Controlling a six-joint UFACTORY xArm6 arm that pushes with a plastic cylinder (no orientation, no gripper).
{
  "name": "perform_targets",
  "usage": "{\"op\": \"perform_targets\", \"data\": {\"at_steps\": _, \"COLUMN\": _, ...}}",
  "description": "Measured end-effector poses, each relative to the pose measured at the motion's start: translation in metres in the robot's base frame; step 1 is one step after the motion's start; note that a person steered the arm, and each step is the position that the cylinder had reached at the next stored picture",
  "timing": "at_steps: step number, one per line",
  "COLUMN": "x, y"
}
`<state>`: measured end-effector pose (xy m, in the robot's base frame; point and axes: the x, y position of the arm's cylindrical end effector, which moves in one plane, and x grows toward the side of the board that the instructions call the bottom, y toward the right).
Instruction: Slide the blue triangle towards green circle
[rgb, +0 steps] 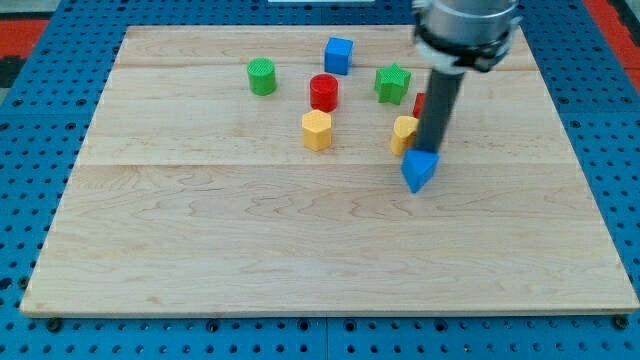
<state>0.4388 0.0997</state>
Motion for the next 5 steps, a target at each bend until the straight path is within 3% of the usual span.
{"op": "perform_targets", "data": {"at_steps": 2, "x": 0.032, "y": 0.067}}
{"op": "perform_targets", "data": {"at_steps": 3, "x": 0.059, "y": -0.014}}
{"op": "perform_targets", "data": {"at_steps": 4, "x": 0.053, "y": -0.089}}
{"op": "perform_targets", "data": {"at_steps": 5, "x": 0.057, "y": -0.06}}
